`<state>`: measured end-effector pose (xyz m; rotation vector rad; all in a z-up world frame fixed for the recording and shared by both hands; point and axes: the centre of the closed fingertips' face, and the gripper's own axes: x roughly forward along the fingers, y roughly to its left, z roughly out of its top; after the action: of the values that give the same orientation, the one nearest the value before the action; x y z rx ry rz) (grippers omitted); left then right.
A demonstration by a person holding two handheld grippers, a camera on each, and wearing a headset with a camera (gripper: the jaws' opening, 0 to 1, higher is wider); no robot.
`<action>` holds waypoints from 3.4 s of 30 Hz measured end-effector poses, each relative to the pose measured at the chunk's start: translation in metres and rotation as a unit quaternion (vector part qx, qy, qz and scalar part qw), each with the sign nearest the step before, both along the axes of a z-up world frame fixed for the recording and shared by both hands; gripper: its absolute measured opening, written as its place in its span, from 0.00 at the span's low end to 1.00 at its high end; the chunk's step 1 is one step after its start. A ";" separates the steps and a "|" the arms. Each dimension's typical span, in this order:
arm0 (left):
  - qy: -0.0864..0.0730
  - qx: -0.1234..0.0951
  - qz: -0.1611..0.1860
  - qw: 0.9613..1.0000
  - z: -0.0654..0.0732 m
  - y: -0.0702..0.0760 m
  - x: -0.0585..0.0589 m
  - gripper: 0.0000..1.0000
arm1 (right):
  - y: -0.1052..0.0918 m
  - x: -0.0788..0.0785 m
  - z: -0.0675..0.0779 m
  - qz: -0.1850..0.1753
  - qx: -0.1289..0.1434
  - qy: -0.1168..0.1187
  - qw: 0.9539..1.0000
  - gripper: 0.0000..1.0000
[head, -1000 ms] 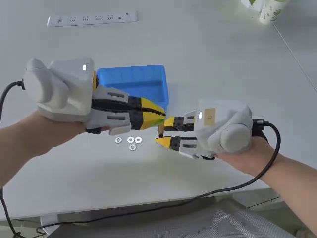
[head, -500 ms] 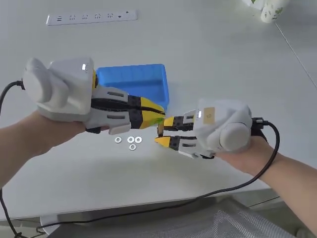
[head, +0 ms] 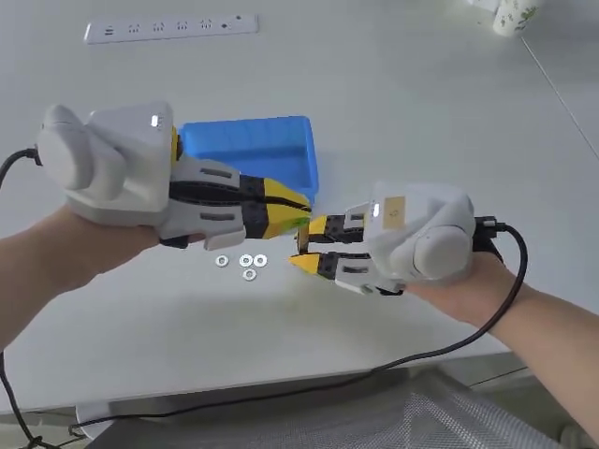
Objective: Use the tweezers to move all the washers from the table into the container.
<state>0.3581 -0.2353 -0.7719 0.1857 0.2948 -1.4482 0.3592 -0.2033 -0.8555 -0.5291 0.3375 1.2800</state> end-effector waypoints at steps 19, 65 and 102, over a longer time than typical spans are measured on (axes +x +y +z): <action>0.011 -0.004 0.003 1.000 0.000 0.004 -0.001 0.04 | 0.003 -0.001 -0.003 0.003 0.000 0.000 1.000 0.15; 0.016 0.002 -0.005 1.000 -0.004 0.004 0.006 0.04 | 0.002 0.006 -0.010 -0.002 0.001 0.010 1.000 0.12; -0.010 -0.013 0.012 1.000 0.026 0.013 0.011 0.04 | 0.010 0.012 0.019 -0.002 0.007 0.004 1.000 0.11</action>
<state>0.3693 -0.2224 -0.7460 0.1748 0.2617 -1.4252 0.3712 -0.1935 -0.8363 -0.5118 0.3371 1.2809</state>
